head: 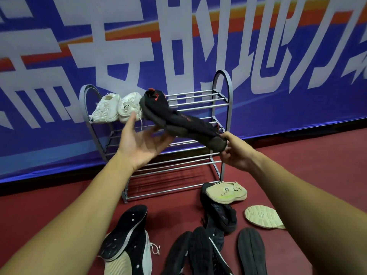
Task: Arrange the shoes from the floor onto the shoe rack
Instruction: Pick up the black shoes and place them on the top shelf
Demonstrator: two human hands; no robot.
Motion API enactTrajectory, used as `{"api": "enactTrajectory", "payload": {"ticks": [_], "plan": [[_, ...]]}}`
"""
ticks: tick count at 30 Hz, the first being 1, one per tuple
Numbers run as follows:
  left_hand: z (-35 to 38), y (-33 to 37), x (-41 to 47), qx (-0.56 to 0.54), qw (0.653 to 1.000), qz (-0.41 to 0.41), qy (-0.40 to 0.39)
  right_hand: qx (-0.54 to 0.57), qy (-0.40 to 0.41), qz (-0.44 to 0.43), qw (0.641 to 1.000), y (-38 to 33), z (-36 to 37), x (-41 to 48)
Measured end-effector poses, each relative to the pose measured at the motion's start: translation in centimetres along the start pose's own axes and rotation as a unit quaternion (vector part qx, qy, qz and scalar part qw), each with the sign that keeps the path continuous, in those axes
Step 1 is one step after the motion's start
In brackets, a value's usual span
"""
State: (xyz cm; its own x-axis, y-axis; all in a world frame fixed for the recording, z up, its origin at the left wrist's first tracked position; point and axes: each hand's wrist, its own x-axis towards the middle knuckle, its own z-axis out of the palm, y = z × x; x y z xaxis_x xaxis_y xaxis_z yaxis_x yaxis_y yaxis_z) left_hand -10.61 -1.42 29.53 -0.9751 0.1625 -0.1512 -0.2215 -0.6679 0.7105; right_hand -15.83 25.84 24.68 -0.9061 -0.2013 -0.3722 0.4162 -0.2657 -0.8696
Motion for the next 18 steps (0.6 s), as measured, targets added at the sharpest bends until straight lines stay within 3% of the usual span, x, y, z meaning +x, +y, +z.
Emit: {"api": "enactTrajectory", "payload": {"ticks": [3, 8, 11, 13, 18], "plan": [[1.2, 0.1, 1.0, -0.017, 0.998, 0.05, -0.024, 0.086, -0.004, -0.023, 0.996, -0.4, 1.5, -0.1], [3.7, -2.3, 2.9, 0.21, 0.976, 0.055, -0.001, 0.196, -0.034, -0.047, 0.979, -1.5, 6.3, -0.4], [4.7, -3.4, 3.9, 0.267, 0.961, 0.06, 0.031, 0.24, -0.08, -0.056, 0.966, -1.4, 8.8, 0.1], [5.2, -3.0, 4.5, 0.256, 0.963, 0.072, 0.051, 0.224, -0.077, -0.084, 0.968, -1.2, 9.6, 0.9], [4.0, -1.6, 7.2, 0.263, 0.959, 0.062, 0.084, 0.052, -0.012, -0.139, 0.989, -1.6, 10.2, 3.0]]}}
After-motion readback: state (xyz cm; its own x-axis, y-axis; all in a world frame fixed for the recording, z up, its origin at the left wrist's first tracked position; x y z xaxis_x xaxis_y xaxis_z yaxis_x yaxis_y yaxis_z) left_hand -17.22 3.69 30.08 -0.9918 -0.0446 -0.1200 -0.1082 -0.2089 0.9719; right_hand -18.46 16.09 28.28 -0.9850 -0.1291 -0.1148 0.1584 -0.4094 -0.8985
